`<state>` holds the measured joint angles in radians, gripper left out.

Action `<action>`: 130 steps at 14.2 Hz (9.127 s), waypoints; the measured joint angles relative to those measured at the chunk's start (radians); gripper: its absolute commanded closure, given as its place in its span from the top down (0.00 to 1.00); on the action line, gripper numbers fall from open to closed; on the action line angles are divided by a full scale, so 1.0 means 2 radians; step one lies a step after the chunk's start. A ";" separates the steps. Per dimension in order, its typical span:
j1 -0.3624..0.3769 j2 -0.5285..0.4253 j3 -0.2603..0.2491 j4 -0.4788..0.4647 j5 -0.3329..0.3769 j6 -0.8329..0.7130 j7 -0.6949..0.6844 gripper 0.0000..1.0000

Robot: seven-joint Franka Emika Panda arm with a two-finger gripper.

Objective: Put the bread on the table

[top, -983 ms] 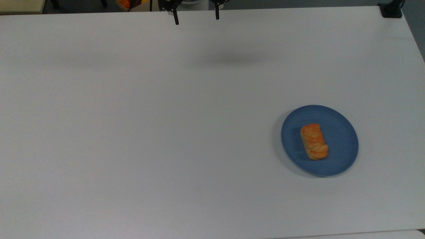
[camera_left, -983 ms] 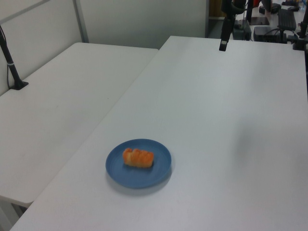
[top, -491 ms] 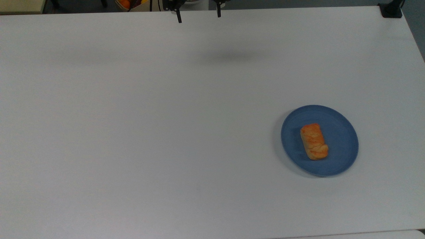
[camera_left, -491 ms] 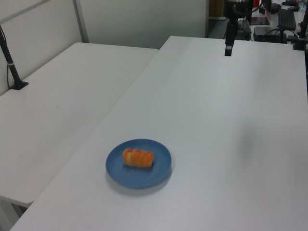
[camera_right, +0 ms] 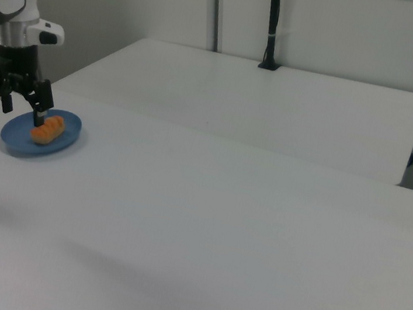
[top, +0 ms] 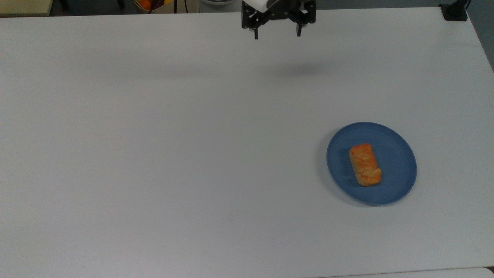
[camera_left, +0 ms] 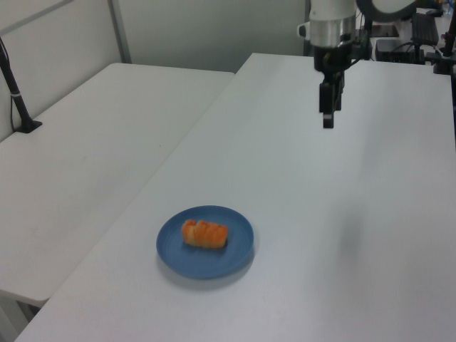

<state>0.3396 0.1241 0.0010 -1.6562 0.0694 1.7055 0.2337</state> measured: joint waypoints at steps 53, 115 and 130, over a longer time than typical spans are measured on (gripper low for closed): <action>0.022 0.194 0.090 0.112 -0.257 0.349 0.273 0.00; -0.192 0.107 -0.027 0.022 -0.023 0.230 -0.089 1.00; -0.138 -0.122 -0.023 0.017 -0.021 -0.104 0.040 1.00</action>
<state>0.0629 -0.1204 -0.0443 -1.6221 0.0274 1.4970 0.3140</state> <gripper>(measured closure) 0.000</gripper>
